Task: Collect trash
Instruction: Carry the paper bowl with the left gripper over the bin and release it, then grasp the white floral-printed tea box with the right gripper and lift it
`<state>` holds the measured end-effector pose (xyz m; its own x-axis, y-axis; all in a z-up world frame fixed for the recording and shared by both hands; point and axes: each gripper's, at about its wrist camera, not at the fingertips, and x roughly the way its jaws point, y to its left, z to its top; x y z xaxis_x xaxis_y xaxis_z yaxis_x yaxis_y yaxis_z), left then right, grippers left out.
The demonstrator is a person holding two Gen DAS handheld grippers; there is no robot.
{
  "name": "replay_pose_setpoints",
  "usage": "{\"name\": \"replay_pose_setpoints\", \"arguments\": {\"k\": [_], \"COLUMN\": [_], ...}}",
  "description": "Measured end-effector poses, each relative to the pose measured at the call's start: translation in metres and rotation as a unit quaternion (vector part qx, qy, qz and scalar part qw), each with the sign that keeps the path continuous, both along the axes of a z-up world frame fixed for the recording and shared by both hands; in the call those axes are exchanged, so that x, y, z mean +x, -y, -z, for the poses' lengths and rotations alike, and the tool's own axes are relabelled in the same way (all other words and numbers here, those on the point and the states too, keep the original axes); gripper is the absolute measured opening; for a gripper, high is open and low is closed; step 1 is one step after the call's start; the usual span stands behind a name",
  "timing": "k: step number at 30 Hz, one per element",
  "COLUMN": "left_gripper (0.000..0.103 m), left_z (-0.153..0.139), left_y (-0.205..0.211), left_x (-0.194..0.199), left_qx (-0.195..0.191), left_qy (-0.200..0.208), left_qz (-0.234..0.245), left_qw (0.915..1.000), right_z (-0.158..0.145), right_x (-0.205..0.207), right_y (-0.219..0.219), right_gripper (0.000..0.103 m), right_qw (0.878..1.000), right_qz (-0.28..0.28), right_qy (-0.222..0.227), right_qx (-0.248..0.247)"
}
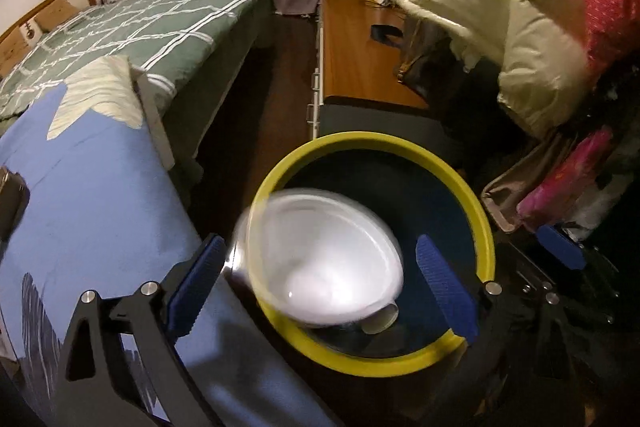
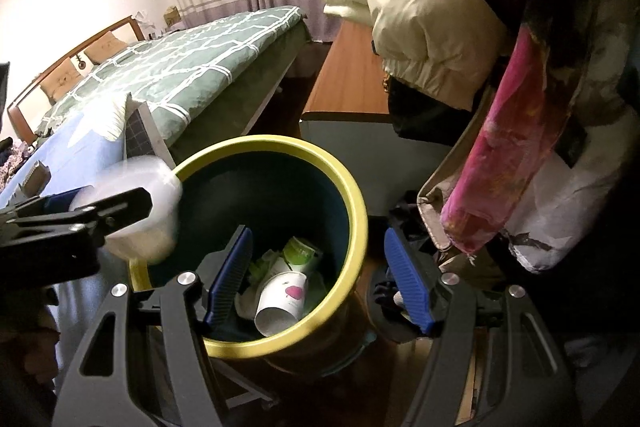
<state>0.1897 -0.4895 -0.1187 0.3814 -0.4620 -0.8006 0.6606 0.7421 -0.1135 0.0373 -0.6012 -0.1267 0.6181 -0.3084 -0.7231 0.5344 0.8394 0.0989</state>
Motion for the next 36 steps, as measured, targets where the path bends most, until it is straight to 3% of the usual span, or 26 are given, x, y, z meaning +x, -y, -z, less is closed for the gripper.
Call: {"name": "replay_pose_setpoints", "arguments": {"k": [3, 8, 13, 17, 23, 29, 33, 36], "left_gripper": [0.095, 0.095, 0.096, 0.096, 0.096, 0.096, 0.096, 0.096], "left_z": [-0.009, -0.049, -0.09, -0.104, -0.112, -0.111, -0.106, -0.101], "left_y": [-0.016, -0.067, -0.152, -0.221, -0.336, -0.422, -0.465, -0.488], "left_x": [-0.002, -0.021, -0.05, -0.066, -0.09, -0.114, -0.126, -0.135], "left_qx": [-0.012, -0.048, -0.078, -0.082, -0.063, -0.061, -0.06, -0.062], "left_qy": [-0.002, 0.036, 0.089, 0.115, 0.152, 0.168, 0.17, 0.168], "left_qz": [-0.012, -0.038, -0.095, -0.153, -0.271, -0.356, -0.393, -0.408], "left_qw": [0.9999, 0.9975, 0.9884, 0.9781, 0.9484, 0.9171, 0.9016, 0.8952], "right_z": [-0.001, -0.004, -0.007, -0.01, -0.017, -0.024, -0.033, -0.039], "right_x": [0.001, 0.005, 0.018, 0.031, 0.053, 0.076, 0.086, 0.096], "right_y": [-0.004, -0.019, -0.052, -0.089, -0.162, -0.238, -0.29, -0.328], "right_gripper": [0.065, 0.065, 0.065, 0.065, 0.065, 0.065, 0.065, 0.065], "right_qw": [1.0, 1.0, 0.998, 0.995, 0.983, 0.963, 0.946, 0.935], "right_qz": [-0.003, -0.02, -0.057, -0.099, -0.181, -0.271, -0.325, -0.355], "right_qy": [0.0, 0.002, 0.002, -0.001, -0.004, -0.002, 0.007, 0.011], "right_qx": [-0.003, -0.004, -0.007, -0.011, -0.02, -0.009, -0.002, -0.011]}}
